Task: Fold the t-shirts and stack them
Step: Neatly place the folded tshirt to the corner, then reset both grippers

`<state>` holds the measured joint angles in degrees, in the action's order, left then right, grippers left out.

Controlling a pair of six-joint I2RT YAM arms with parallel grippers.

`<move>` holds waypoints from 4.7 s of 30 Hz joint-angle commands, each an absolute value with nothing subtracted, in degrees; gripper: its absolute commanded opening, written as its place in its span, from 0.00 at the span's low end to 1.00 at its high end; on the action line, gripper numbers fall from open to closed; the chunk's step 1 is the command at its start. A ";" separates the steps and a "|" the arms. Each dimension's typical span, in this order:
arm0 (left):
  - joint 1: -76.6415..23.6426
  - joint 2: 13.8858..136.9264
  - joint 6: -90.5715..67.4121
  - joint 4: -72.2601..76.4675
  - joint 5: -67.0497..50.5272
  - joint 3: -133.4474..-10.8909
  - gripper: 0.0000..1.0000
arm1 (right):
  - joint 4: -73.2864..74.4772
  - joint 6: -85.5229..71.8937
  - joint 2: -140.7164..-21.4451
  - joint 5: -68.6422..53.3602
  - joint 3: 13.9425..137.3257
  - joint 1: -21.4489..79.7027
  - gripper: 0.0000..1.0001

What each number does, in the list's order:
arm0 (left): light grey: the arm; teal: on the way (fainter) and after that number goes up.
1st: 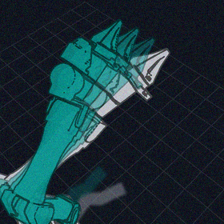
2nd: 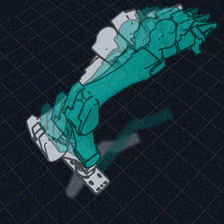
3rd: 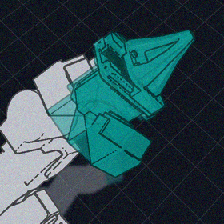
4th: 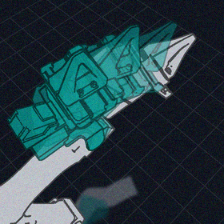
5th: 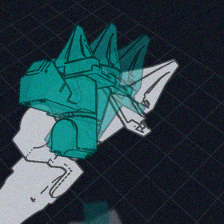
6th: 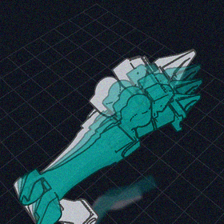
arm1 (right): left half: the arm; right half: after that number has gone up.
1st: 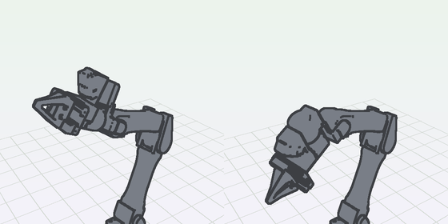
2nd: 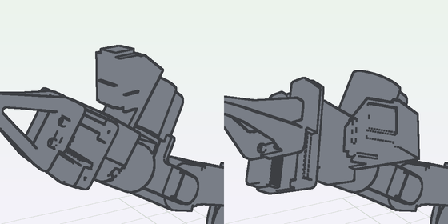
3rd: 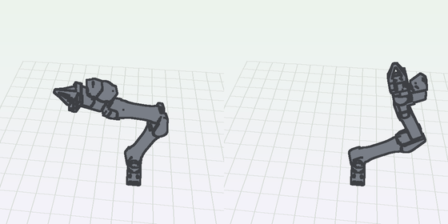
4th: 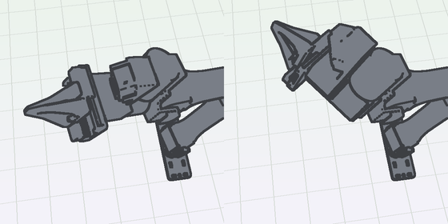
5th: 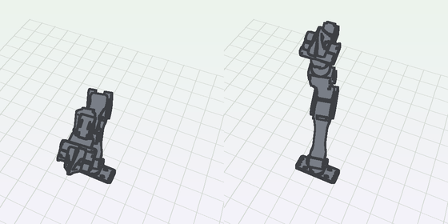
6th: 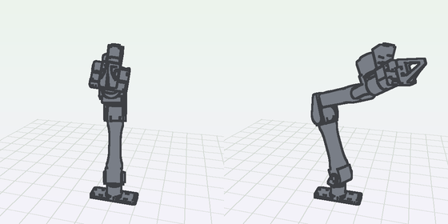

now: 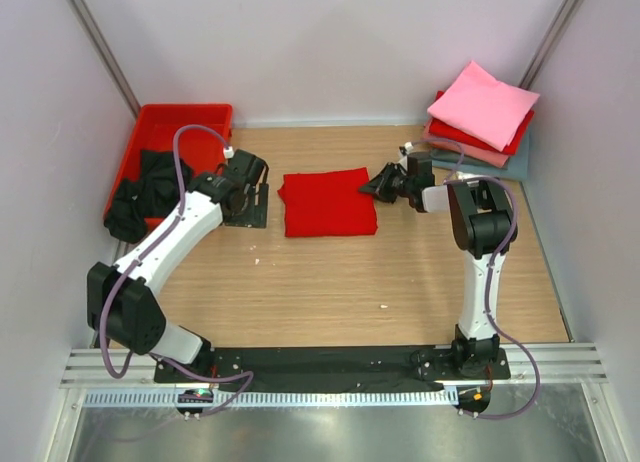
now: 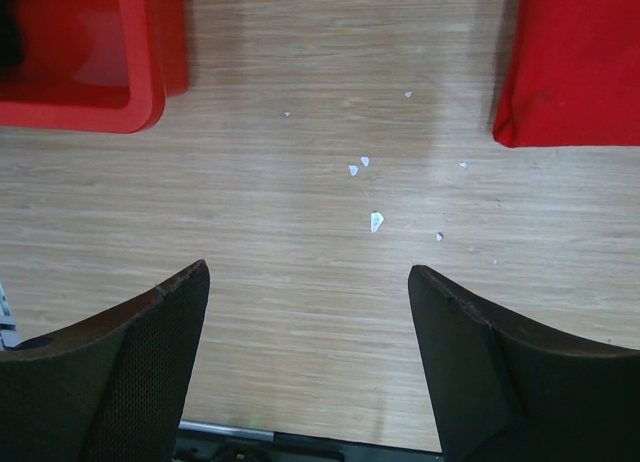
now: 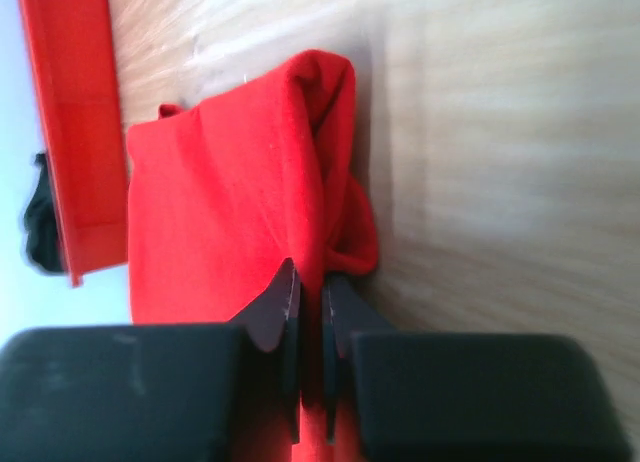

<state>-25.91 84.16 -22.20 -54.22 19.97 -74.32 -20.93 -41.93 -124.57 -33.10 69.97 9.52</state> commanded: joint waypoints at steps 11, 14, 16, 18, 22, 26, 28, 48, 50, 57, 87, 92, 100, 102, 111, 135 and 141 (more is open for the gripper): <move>-26.02 63.91 -26.90 -49.40 9.22 -64.44 0.80 | -30.01 -56.35 -118.22 -39.82 71.35 10.55 0.01; -26.02 59.07 -26.10 -46.41 15.71 -59.60 0.80 | -20.43 -53.27 -118.82 -36.39 79.15 10.37 0.02; -26.02 56.88 -26.37 -45.44 19.07 -57.58 0.81 | -17.59 -52.65 -120.75 -36.04 84.78 10.02 0.01; -26.02 56.52 -26.19 -45.88 19.60 -57.66 0.81 | -14.16 -52.30 -122.77 -35.69 88.49 9.23 0.01; -26.02 57.48 -26.10 -46.66 22.58 -58.27 0.81 | -7.74 -51.59 -124.71 -33.93 98.94 7.91 0.01; -26.10 58.36 -26.37 -47.37 22.85 -58.45 0.81 | -3.61 -51.59 -125.07 -31.74 104.93 6.68 0.02; -26.02 58.36 -26.45 -47.46 23.29 -58.45 0.81 | -1.51 -51.77 -125.50 -31.29 108.61 5.98 0.01; -26.02 60.29 -26.81 -48.60 24.61 -58.62 0.80 | 9.59 -56.67 -138.24 -27.25 147.11 -2.54 0.01; -26.02 60.73 -26.98 -48.78 24.78 -58.71 0.80 | 5.55 -58.26 -138.69 -26.03 149.23 -3.86 0.02; -26.02 61.26 -27.07 -49.04 24.61 -58.80 0.80 | -3.34 -60.82 -135.97 -19.35 150.47 -10.28 0.01; -26.02 62.05 -27.51 -49.66 24.08 -58.80 0.79 | -14.50 -55.37 -118.83 -14.24 108.48 -23.81 0.01; -26.02 61.88 -27.60 -49.66 24.00 -58.80 0.79 | -9.76 -55.11 -119.44 -10.38 105.12 -25.66 0.01; -26.02 62.05 -27.60 -49.66 23.73 -58.62 0.79 | -3.96 -51.43 -126.36 -7.38 111.60 -28.83 0.22; -26.02 62.14 -27.60 -49.66 23.64 -58.62 0.79 | -0.38 -49.84 -129.53 -7.21 118.36 -29.09 0.38; -26.10 62.49 -27.77 -49.83 23.91 -58.71 0.79 | 14.58 -41.14 -129.56 3.91 127.62 -29.36 0.79; -26.10 60.82 -26.98 -49.66 21.97 -58.89 0.80 | 8.44 -37.26 -90.90 11.53 101.71 -16.80 0.97; -26.10 60.64 -27.16 -49.66 21.80 -58.80 0.80 | 3.44 -40.78 -80.97 0.71 81.50 -3.18 0.96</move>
